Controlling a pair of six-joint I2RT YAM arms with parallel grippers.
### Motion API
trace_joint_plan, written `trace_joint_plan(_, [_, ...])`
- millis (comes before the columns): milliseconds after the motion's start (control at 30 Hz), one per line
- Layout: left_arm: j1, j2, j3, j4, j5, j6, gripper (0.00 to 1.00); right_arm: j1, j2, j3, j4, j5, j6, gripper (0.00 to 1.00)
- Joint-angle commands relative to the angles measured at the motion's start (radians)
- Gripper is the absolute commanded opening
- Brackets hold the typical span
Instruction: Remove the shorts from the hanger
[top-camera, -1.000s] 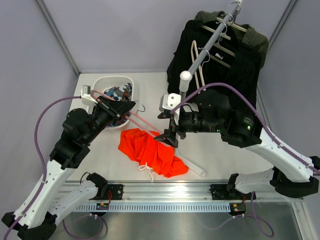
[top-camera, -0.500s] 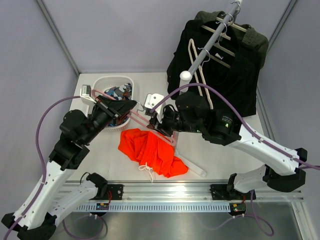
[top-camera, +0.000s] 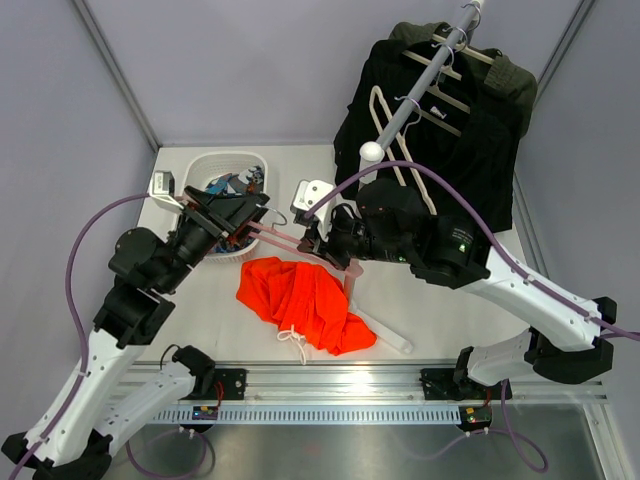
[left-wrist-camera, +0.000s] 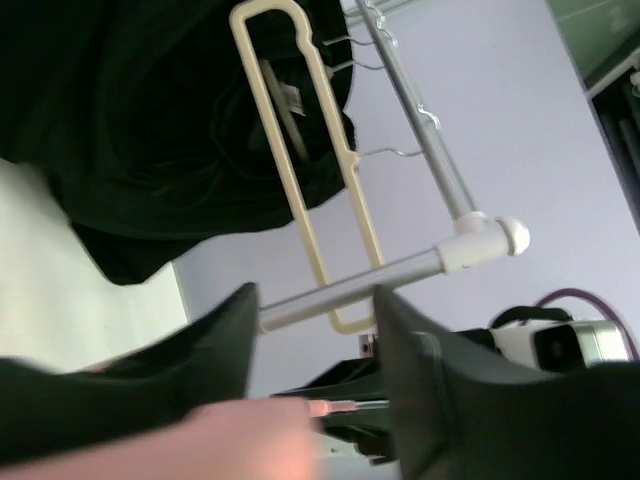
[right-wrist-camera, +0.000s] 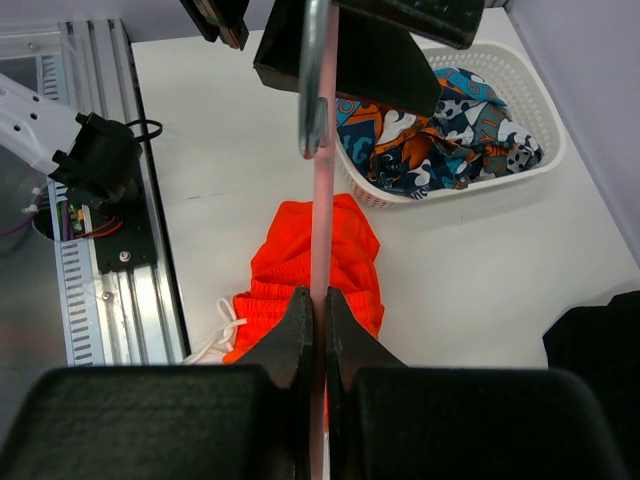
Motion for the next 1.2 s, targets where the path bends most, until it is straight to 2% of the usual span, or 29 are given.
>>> trace_joint_plan(0, [-0.005, -0.015, 0.048, 0.043, 0.05, -0.01, 0.64, 0.013, -0.011, 0.06, 0.022, -0.096, -0.024, 0.0])
trace_joint_plan(100, [-0.005, -0.023, 0.081, 0.013, 0.042, 0.016, 0.81, 0.013, -0.017, 0.07, 0.018, -0.107, -0.024, 0.0])
trace_joint_plan(300, [-0.005, -0.046, 0.149, -0.054, 0.031, 0.087, 0.93, -0.011, -0.024, 0.091, 0.018, -0.096, -0.015, 0.0])
trace_joint_plan(433, [-0.006, -0.07, 0.206, -0.173, 0.034, 0.194, 0.97, -0.034, -0.034, 0.111, 0.015, -0.09, -0.004, 0.0])
trace_joint_plan(733, [-0.005, -0.126, 0.195, -0.27, 0.122, 0.298, 0.99, -0.076, -0.041, 0.154, 0.016, -0.114, 0.027, 0.0])
trace_joint_plan(900, [-0.005, -0.155, 0.183, -0.246, 0.198, 0.358, 0.98, -0.099, -0.063, 0.194, -0.008, -0.148, 0.03, 0.0])
trace_joint_plan(1033, [-0.005, -0.231, 0.114, -0.069, 0.391, 0.441, 0.98, -0.136, -0.128, 0.22, -0.028, -0.313, 0.073, 0.0])
trace_joint_plan(1167, [-0.005, -0.242, 0.077, -0.034, 0.468, 0.453, 0.98, -0.195, -0.153, 0.312, -0.04, -0.441, 0.14, 0.0])
